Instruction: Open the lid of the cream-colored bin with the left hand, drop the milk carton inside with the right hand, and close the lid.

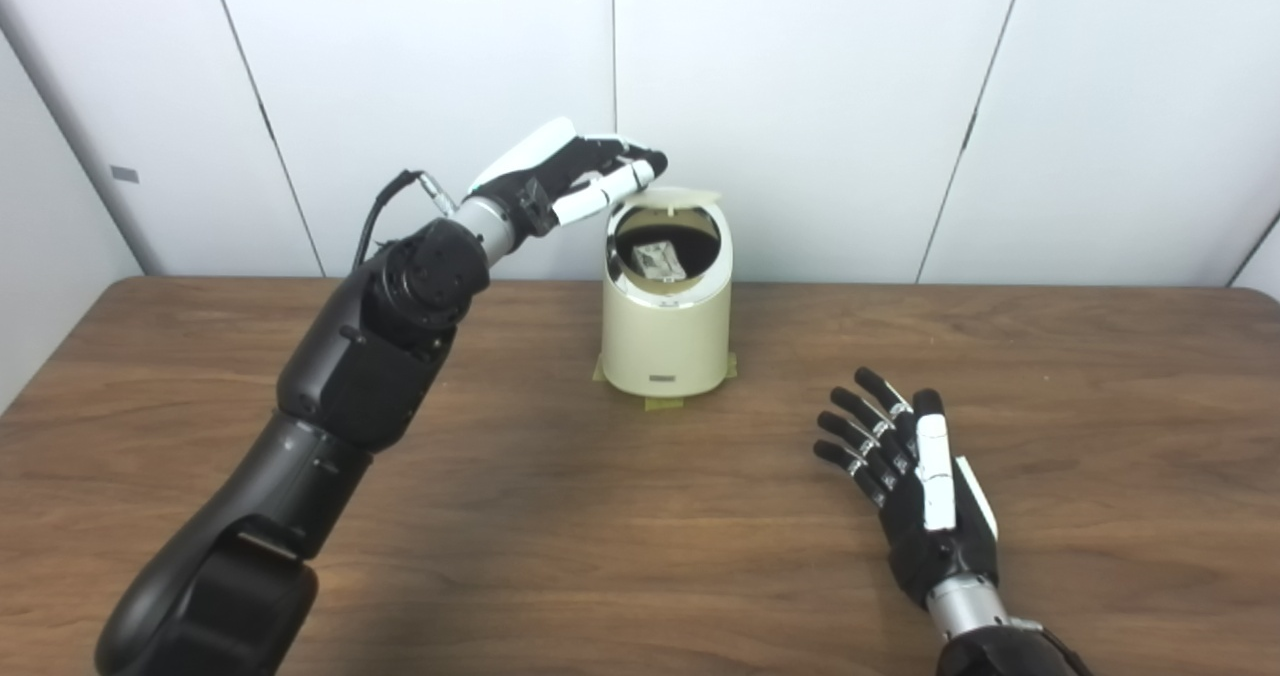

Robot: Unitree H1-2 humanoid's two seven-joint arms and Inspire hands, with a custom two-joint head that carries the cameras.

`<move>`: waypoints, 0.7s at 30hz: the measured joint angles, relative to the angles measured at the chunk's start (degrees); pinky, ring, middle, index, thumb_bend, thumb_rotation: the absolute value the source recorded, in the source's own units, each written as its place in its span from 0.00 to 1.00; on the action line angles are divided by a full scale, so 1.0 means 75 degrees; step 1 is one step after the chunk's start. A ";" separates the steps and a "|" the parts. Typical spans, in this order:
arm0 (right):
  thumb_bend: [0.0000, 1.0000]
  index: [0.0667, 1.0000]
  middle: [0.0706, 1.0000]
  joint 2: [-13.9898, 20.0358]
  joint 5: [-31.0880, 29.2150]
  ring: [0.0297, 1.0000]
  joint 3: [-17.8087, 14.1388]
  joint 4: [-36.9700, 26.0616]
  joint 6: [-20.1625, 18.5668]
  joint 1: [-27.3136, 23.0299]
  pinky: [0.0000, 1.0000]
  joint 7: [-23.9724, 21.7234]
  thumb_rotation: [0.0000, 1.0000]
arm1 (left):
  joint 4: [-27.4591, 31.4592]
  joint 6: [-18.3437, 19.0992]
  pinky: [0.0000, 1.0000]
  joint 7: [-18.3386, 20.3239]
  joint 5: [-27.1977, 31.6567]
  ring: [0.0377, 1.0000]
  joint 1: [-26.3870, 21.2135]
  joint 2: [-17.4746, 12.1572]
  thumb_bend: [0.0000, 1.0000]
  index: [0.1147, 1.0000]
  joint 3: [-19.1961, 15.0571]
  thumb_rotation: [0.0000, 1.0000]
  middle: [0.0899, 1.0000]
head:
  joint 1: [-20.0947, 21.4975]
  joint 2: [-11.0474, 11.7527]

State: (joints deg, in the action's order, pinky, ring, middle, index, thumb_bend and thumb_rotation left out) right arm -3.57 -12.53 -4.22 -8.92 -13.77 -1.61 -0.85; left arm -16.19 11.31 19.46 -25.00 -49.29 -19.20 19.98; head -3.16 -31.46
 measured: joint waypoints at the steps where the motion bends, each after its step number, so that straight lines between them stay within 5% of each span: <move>1: 0.49 0.83 0.77 -0.0005 0.0014 0.75 0.0013 0.0011 0.0022 0.0000 0.67 0.0013 0.93 | 0.0067 -0.0096 0.79 -0.0003 -0.0172 0.79 0.0000 -0.0060 0.50 0.76 0.0083 1.00 0.74 | 0.0012 0.0000; 8: 0.48 0.83 0.77 -0.0051 0.0027 0.76 0.0017 0.0015 0.0038 -0.0001 0.66 0.0093 0.92 | 0.0160 -0.1011 0.79 -0.0120 -0.1211 0.78 0.0001 -0.0405 0.49 0.74 0.0484 1.00 0.76 | 0.0012 -0.0035; 21: 0.49 0.83 0.77 -0.0144 -0.0112 0.76 -0.0095 0.0036 0.0036 -0.0036 0.66 0.0179 0.89 | 0.0154 -0.1671 0.90 0.0083 -0.2494 0.82 0.0005 -0.0626 0.52 0.74 0.0991 1.00 0.77 | 0.0047 -0.0094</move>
State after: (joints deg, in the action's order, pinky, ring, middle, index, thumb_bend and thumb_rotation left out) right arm -4.66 -13.37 -4.93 -8.65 -13.50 -1.88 0.49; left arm -15.03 -1.22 20.08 -43.71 -49.25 -23.90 27.41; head -2.81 -32.17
